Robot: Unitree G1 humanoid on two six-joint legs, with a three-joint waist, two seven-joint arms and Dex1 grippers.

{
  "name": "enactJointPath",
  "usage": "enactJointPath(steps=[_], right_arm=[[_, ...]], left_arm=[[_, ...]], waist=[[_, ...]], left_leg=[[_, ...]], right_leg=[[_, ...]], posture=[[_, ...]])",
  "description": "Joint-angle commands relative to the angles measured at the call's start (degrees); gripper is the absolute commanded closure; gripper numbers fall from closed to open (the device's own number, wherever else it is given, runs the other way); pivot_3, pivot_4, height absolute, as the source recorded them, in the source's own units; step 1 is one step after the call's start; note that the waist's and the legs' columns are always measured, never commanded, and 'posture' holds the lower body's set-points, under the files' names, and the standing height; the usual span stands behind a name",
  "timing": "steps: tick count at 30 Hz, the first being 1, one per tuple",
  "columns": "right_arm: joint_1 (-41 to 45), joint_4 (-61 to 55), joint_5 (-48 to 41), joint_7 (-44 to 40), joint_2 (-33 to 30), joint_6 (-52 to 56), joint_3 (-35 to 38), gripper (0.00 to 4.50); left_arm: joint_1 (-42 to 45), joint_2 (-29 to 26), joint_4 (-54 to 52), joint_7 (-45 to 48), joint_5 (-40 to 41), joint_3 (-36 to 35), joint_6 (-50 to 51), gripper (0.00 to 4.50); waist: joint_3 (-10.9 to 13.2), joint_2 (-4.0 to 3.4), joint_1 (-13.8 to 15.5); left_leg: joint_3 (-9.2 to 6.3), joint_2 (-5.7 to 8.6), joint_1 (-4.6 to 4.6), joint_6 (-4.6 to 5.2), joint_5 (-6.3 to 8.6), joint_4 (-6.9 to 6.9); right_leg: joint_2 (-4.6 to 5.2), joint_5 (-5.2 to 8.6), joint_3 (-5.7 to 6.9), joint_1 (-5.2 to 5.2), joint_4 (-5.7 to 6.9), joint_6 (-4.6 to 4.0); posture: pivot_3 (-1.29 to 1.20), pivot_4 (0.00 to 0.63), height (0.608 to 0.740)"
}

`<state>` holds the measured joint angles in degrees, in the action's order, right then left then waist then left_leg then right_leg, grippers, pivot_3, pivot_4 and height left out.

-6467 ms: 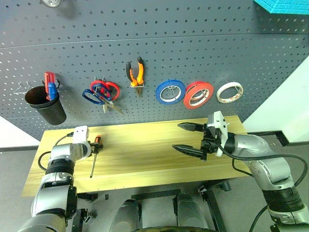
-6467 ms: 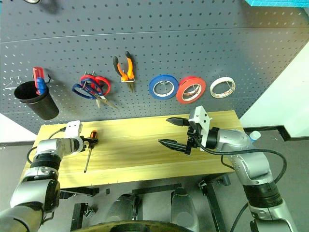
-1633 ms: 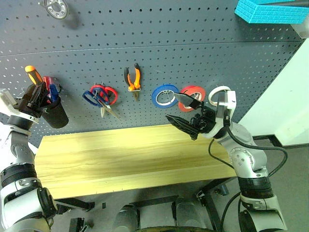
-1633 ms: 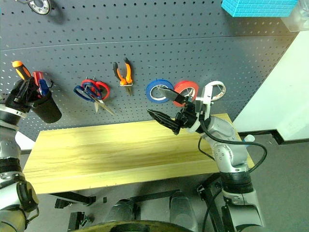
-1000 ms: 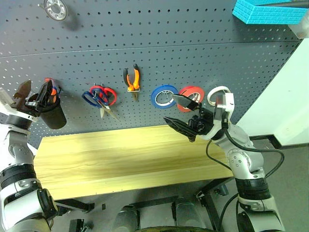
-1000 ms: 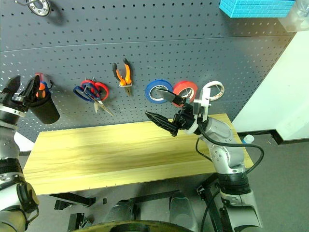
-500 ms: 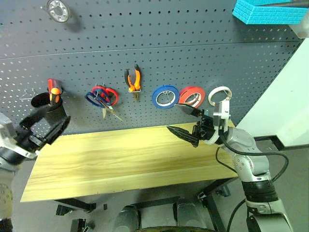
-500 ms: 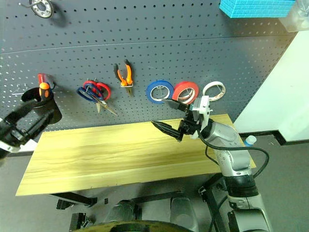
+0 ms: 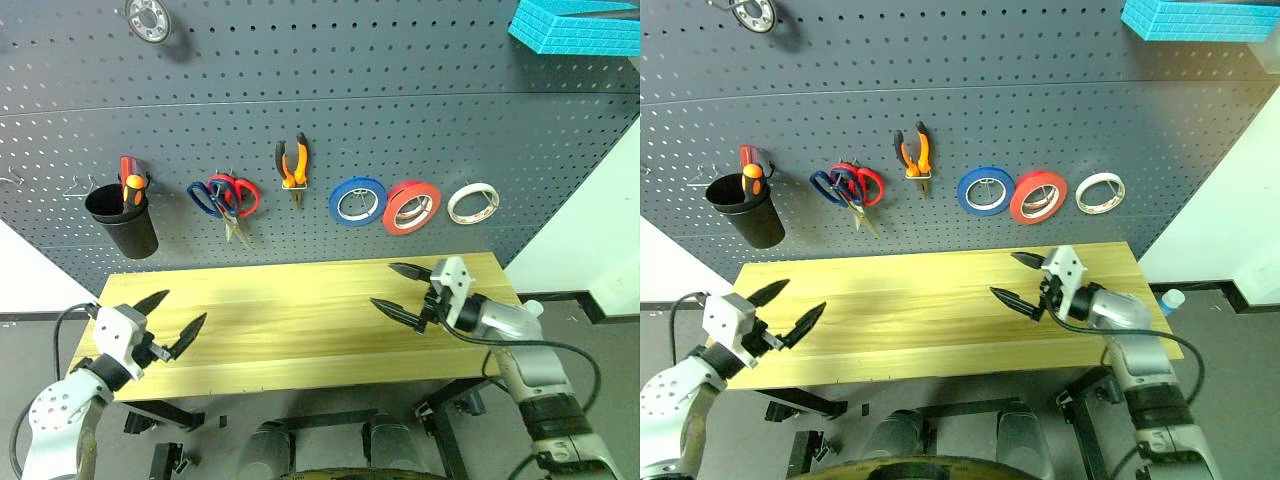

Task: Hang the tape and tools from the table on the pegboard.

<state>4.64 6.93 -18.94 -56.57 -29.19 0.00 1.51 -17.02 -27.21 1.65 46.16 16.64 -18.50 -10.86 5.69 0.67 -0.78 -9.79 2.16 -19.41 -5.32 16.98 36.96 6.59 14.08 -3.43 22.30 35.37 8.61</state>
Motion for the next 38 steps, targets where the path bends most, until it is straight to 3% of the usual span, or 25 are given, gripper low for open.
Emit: enactJointPath(steps=[1, 8, 23, 38], right_arm=[[-3.13, -1.66, -1.38, 0.48, -2.10, -2.19, 4.70, 0.00], [-7.14, -1.47, -2.02, 0.60, -4.07, -2.89, 8.69, 0.00], [-10.86, 5.40, -0.70, 2.83, -2.64, -9.43, 10.07, 0.00], [-8.83, 0.64, -0.37, 7.87, -2.58, -4.28, 7.97, 0.00]], left_arm=[[-0.48, -0.14, 0.75, 0.28, -1.15, 1.12, -3.83, 0.06], [0.02, 0.43, 2.71, -0.22, -1.24, 2.96, -5.84, 0.06], [3.03, 1.20, 6.14, -3.69, -3.37, 6.32, -7.04, 0.06], [3.01, 0.96, 6.34, -4.45, -3.17, 6.21, -7.27, 0.06]], waist=[[0.01, -0.02, -0.03], [0.12, -0.21, -0.46], [0.13, -0.38, -0.41], [0.30, -0.47, -0.41]], left_leg=[[0.00, 0.00, 0.01, 0.01, 0.01, 0.00], [0.03, -0.01, 0.03, 0.02, 0.01, 0.01], [0.04, -0.02, 0.01, 0.05, 0.04, -0.01], [0.05, -0.02, -0.03, 0.07, 0.06, -0.03]], right_leg=[[0.00, 0.00, 0.00, -0.01, -0.01, 0.00], [0.00, 0.16, 0.00, -0.02, 0.00, 0.24], [0.01, 0.17, 0.00, -0.02, -0.07, 0.26], [0.02, 0.18, 0.00, 0.01, -0.14, 0.26]], posture=[[-0.02, 0.060, 0.738], [-0.05, 0.058, 0.738], [-0.07, 0.054, 0.738], [-0.06, 0.072, 0.738]])
